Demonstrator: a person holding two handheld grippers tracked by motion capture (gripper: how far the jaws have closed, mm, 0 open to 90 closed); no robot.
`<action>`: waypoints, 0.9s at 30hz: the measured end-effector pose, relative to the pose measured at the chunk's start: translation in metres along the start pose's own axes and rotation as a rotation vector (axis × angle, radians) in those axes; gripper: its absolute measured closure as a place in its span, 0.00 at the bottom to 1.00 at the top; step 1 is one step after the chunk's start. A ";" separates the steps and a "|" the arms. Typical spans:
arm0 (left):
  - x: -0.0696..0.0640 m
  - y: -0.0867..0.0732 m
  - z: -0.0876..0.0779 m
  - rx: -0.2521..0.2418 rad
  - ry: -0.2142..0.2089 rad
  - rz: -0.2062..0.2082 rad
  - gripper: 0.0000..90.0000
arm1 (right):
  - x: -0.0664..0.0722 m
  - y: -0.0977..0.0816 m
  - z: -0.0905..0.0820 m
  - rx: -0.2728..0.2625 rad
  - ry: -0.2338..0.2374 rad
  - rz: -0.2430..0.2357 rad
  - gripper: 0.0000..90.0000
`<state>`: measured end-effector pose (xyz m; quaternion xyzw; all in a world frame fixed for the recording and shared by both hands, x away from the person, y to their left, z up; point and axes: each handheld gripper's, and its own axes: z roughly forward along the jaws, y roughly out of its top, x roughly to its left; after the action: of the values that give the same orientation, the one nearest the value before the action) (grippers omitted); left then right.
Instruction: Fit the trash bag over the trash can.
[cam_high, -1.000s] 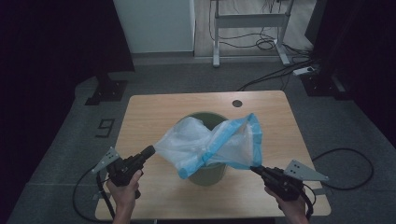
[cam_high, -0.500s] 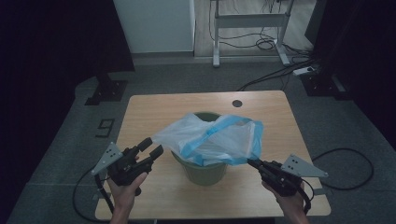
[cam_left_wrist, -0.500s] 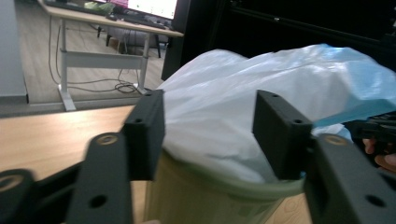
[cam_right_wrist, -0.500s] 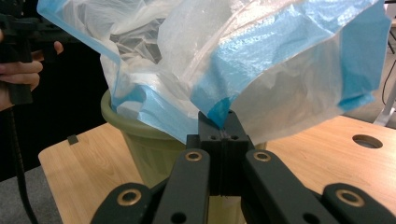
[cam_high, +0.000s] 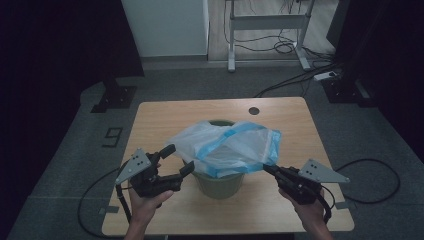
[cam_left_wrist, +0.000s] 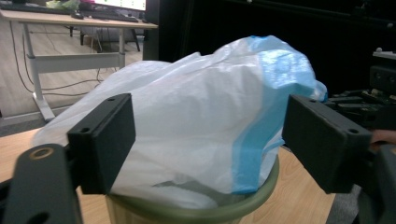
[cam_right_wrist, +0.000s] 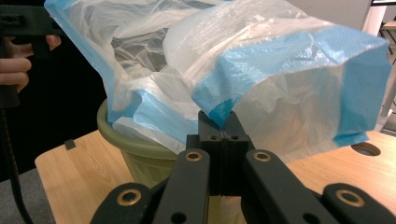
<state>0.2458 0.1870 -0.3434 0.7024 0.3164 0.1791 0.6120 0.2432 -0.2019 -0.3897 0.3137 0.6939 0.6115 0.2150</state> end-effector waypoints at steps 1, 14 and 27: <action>-0.003 0.001 0.002 0.006 0.007 0.008 0.16 | 0.000 0.000 0.000 0.002 0.000 0.000 0.99; -0.021 0.006 0.034 0.077 0.066 0.060 0.10 | 0.008 0.005 0.006 -0.002 0.014 -0.020 0.99; -0.019 0.006 0.063 0.096 0.130 0.065 0.49 | 0.016 0.008 0.010 -0.005 0.024 -0.054 0.99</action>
<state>0.2729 0.1272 -0.3465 0.7276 0.3406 0.2287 0.5498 0.2396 -0.1833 -0.3820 0.2866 0.7031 0.6111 0.2239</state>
